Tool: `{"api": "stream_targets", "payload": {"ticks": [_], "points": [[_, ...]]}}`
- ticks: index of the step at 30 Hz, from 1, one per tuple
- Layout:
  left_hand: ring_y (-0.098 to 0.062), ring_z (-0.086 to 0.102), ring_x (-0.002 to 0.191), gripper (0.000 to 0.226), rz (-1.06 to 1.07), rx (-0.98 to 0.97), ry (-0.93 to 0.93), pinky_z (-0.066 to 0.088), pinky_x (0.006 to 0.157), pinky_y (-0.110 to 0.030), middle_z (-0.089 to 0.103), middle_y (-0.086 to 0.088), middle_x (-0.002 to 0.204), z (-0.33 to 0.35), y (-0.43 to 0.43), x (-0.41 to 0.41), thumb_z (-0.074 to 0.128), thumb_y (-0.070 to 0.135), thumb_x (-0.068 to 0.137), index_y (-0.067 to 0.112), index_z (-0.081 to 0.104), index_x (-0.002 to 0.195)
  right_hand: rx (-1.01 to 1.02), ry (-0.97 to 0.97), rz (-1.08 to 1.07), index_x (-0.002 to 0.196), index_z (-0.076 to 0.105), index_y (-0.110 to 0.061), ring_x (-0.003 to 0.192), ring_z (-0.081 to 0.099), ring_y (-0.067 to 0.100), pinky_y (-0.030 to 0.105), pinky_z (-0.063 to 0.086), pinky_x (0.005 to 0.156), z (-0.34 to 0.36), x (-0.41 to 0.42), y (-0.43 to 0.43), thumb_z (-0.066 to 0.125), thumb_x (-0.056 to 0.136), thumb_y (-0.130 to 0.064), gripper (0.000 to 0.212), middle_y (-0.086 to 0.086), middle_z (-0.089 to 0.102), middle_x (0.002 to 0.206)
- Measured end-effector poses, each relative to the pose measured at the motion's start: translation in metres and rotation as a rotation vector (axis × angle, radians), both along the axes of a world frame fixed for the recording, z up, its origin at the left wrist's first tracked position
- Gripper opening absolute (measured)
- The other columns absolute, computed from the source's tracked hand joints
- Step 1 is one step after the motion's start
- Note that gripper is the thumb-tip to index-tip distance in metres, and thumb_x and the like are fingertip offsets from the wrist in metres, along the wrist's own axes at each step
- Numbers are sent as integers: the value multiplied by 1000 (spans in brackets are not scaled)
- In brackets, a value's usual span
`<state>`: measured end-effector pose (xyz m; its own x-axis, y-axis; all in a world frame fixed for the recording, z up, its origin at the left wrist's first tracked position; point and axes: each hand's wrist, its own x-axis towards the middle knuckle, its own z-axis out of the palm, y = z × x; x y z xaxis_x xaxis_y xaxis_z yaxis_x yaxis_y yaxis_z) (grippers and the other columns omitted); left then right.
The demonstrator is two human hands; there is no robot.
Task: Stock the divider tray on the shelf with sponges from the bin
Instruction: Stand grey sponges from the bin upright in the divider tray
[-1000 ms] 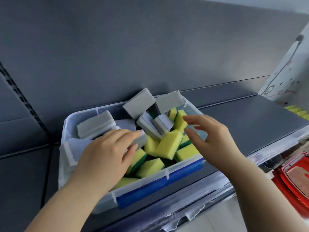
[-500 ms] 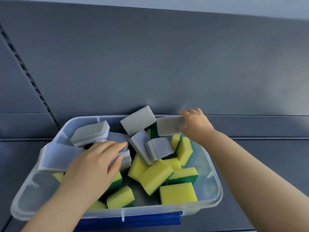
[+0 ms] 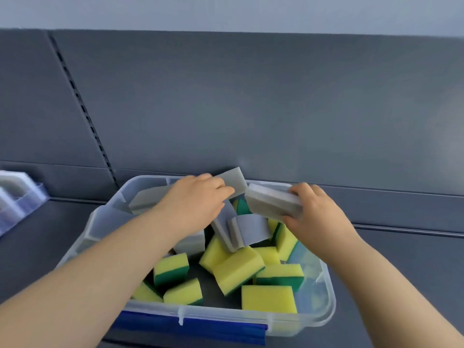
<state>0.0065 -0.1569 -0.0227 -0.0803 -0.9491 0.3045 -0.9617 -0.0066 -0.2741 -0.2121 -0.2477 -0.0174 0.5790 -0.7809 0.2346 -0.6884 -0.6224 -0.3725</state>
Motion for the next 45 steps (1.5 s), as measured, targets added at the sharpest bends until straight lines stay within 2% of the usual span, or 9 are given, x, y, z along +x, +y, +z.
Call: {"api": "stream_targets", "payload": {"ticks": [5,10,14,19,27,31,35,38,45], "points": [[-21,50,109,37,-94,150,-221,46,80,-36,53,3,120,20,-59,-2,55,18,88,24,51,124,46,-76,-79,119,44,-26,93,53,21,31,45,73,-3,-21,26,61,82,-25,40,-3,49,112],[-21,43,122,53,32,439,-324,44,89,-36,45,1,132,26,-95,1,55,39,90,18,36,134,70,-158,-159,126,40,-26,92,51,16,26,40,69,-9,-27,39,62,84,-29,47,-7,49,119],[-23,43,120,58,53,509,-418,44,86,-36,44,-4,130,29,-96,2,60,33,87,18,34,137,84,-221,-192,125,40,-25,83,43,11,24,36,67,-12,-25,44,63,83,-27,48,-8,47,113],[-21,43,109,37,-6,450,-466,41,75,-31,40,-3,120,38,-77,1,59,25,87,18,49,122,130,-318,-206,123,42,-24,86,43,10,24,36,72,-12,-20,45,65,83,-25,46,-12,42,105],[-14,44,106,35,-58,231,49,42,83,-33,51,10,109,73,-3,6,60,30,85,27,47,117,144,-415,-185,123,48,-25,90,42,8,10,33,65,-9,-18,48,68,81,-23,47,-12,46,106],[-19,56,89,31,-51,-15,284,48,68,-38,60,8,96,57,52,-15,65,33,79,26,51,106,167,-536,-144,118,50,-28,84,46,-1,-2,36,63,-12,-21,54,70,79,-19,45,-18,52,100],[-12,60,77,40,117,-135,367,37,50,-16,64,9,93,39,86,-36,64,42,74,32,48,110,171,-610,-123,115,52,-32,91,49,-2,3,35,74,-20,-24,57,73,76,-22,45,-34,48,99],[-1,44,80,48,213,-226,450,31,53,-10,60,12,100,35,106,-47,68,42,75,28,54,118,187,-650,-77,106,49,-41,91,54,-1,2,38,71,-22,-25,62,74,74,-20,46,-31,51,98],[6,45,95,47,304,-344,571,38,70,-14,52,23,108,39,170,-43,61,36,72,36,51,118,196,-780,29,94,48,-53,91,55,-7,0,39,71,-4,-13,97,79,68,-25,50,-26,60,98]]}}
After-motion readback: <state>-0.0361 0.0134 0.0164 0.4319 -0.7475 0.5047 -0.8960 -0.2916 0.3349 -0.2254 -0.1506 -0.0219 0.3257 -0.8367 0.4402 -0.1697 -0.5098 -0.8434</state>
